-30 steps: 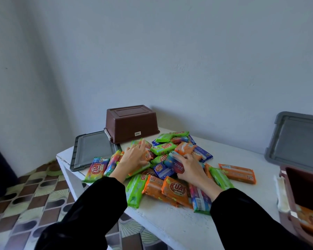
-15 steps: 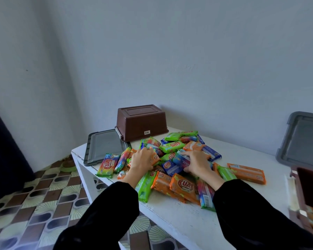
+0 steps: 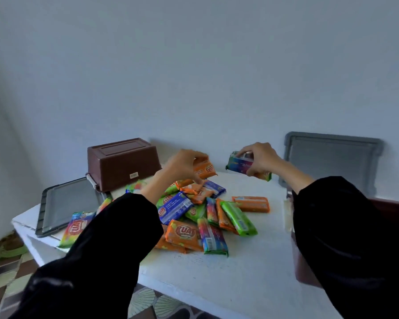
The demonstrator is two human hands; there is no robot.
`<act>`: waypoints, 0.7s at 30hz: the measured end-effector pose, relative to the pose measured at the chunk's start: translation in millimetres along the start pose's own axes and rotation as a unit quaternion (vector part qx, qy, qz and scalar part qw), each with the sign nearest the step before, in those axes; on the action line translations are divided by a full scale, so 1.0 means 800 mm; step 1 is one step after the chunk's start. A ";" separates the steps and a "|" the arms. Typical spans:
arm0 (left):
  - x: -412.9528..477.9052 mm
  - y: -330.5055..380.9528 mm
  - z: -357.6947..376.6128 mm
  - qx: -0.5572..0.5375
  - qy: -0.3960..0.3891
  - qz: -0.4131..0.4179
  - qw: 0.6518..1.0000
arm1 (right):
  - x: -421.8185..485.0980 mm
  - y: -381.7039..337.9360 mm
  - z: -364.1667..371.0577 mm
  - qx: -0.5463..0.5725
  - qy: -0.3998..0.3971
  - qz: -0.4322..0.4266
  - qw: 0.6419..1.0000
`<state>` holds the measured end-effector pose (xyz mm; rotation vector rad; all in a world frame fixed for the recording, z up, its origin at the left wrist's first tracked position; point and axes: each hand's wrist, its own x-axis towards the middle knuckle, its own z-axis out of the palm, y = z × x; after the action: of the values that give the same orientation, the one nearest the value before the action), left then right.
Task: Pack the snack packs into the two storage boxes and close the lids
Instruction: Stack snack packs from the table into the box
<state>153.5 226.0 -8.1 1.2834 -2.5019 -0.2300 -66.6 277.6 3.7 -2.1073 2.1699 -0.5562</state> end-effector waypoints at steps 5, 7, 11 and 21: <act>0.043 0.115 0.029 -0.038 -0.052 0.142 0.988 | -0.068 0.098 -0.063 -0.010 -0.014 0.076 0.997; 0.056 0.164 0.044 -0.043 -0.075 0.193 0.977 | -0.099 0.135 -0.081 -0.010 -0.026 0.109 0.994; 0.065 0.256 0.079 -0.057 -0.129 0.270 0.952 | -0.159 0.195 -0.100 0.006 -0.058 0.172 0.983; 0.073 0.326 0.208 0.018 -0.242 0.278 0.930 | -0.227 0.282 -0.051 -0.037 -0.099 0.205 0.973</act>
<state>-135.4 330.2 -77.5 0.5118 -3.1742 -0.4007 -282.7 463.1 -62.3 -1.5864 2.4350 -0.2204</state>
